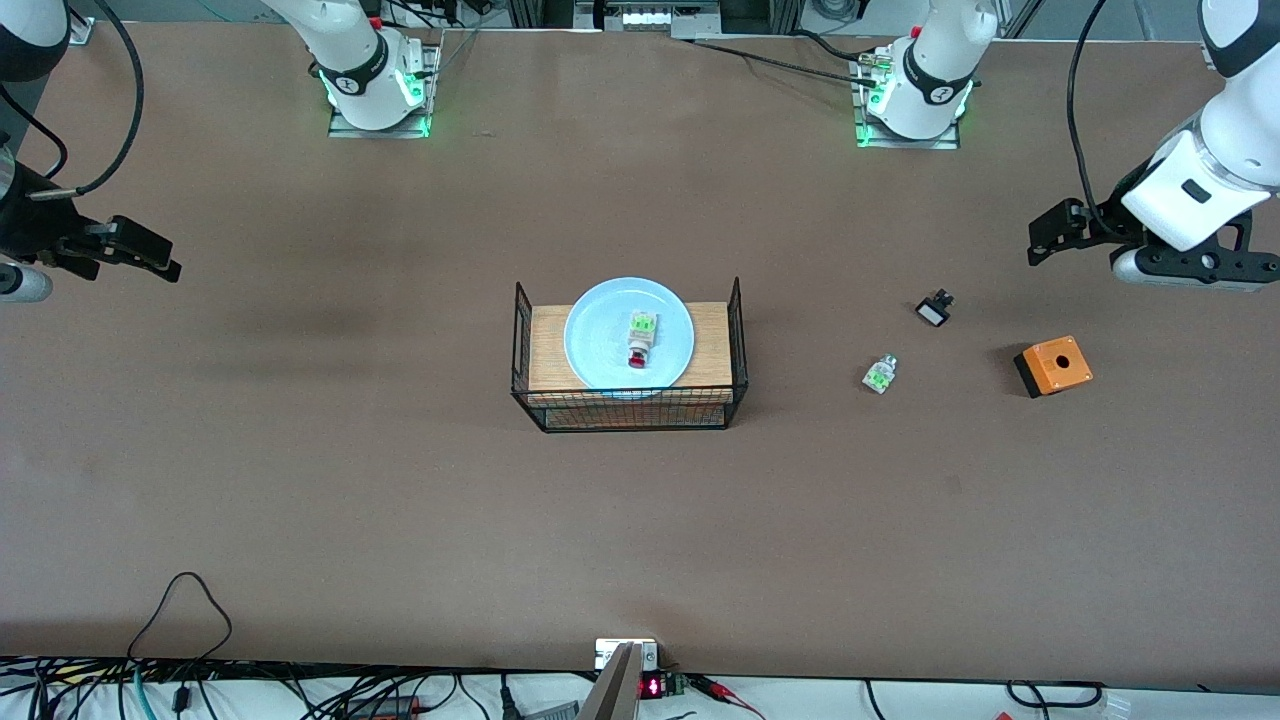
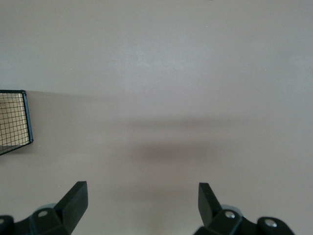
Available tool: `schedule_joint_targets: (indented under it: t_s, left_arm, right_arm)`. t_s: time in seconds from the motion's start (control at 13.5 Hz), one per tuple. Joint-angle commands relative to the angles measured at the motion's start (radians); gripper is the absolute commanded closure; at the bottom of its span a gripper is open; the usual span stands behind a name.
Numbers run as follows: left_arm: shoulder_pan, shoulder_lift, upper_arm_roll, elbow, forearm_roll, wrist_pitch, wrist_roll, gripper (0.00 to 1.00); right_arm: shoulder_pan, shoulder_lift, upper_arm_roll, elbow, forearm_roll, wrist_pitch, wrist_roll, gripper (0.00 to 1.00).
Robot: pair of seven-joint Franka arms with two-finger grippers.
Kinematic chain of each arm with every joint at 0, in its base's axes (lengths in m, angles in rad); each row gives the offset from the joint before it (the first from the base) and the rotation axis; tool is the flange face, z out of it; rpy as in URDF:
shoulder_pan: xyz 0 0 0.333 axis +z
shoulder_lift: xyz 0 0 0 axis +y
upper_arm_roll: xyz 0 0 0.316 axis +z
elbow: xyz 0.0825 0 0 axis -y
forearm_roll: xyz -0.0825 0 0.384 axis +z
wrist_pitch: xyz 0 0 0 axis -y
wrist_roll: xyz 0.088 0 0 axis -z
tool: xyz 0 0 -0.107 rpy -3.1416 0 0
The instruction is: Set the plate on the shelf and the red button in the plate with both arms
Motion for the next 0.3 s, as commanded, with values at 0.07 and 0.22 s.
schedule_joint_targets:
  t_s: [0.07, 0.22]
  left_arm:
    - [-0.002, 0.025, -0.011, 0.041, 0.029, -0.025, 0.032, 0.0]
    - [-0.002, 0.032, -0.011, 0.046, 0.031, -0.025, 0.032, 0.0]
  right_arm:
    - [0.002, -0.002, 0.002, 0.011, -0.009, -0.018, -0.012, 0.0]
    - [0.002, -0.003, 0.002, 0.011, -0.009, -0.018, -0.009, 0.0]
